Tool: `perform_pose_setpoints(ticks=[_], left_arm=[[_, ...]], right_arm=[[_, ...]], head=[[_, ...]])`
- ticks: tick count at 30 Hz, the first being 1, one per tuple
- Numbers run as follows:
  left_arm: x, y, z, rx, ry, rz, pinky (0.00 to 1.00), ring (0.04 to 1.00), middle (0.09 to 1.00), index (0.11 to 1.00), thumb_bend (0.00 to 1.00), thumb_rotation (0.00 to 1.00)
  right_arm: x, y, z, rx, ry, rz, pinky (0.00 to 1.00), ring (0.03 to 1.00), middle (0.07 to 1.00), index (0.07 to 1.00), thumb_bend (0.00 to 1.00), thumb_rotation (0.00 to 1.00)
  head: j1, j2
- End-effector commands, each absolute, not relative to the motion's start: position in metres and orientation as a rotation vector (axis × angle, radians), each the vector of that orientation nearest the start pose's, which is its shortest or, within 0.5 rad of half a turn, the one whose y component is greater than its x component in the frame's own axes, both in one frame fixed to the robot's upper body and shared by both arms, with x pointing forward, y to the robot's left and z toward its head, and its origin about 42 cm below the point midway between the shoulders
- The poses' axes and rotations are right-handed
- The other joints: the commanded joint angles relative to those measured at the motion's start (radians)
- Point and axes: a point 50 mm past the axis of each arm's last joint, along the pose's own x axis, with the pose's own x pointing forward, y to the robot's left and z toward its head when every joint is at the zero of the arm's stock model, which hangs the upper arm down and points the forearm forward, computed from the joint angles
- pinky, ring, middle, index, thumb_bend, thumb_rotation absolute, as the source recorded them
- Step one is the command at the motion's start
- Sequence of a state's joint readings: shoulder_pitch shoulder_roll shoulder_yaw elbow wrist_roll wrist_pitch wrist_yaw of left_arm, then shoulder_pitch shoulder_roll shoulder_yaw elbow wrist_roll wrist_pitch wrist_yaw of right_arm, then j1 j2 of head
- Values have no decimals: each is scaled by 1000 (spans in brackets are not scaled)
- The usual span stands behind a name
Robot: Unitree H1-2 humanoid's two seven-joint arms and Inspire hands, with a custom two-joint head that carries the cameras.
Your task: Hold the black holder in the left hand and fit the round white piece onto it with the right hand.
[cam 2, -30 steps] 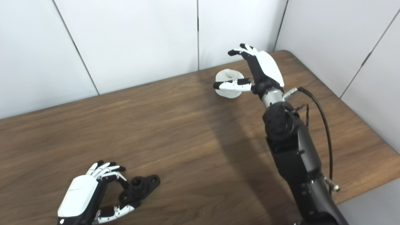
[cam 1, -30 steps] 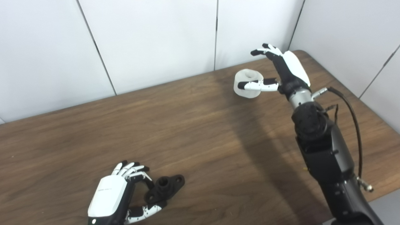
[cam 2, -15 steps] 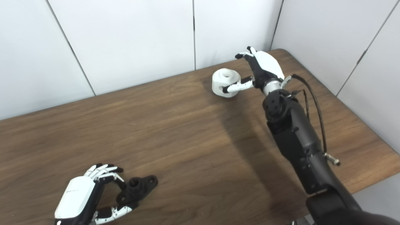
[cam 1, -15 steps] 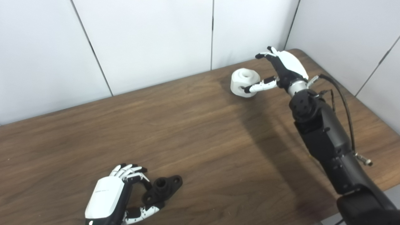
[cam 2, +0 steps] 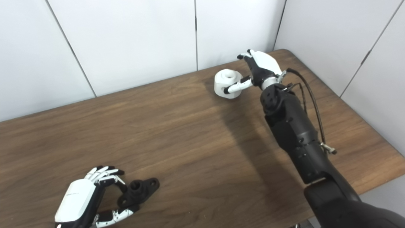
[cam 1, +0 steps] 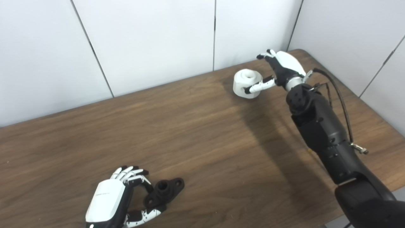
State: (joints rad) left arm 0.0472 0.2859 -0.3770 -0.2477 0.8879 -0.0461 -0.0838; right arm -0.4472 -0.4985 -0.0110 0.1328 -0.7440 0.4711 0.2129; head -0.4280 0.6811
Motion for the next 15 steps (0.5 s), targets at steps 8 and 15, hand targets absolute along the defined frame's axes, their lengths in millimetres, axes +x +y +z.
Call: perform_pose_setpoints(ticks=[8,15], left_arm=[[243,192,131,1130,-292,-413,924,861,770,485,522,47],[244,192,131,1128,-291,-417,920,860,770,485,522,46]], right_arm=[[431,-370,259,-1147,154,-324,1000,1000,1000,856,955,348],[434,-368,250,-1149,170,-328,1000,1000,997,813,923,352]], head=[[-1,-1],[-8,-6]])
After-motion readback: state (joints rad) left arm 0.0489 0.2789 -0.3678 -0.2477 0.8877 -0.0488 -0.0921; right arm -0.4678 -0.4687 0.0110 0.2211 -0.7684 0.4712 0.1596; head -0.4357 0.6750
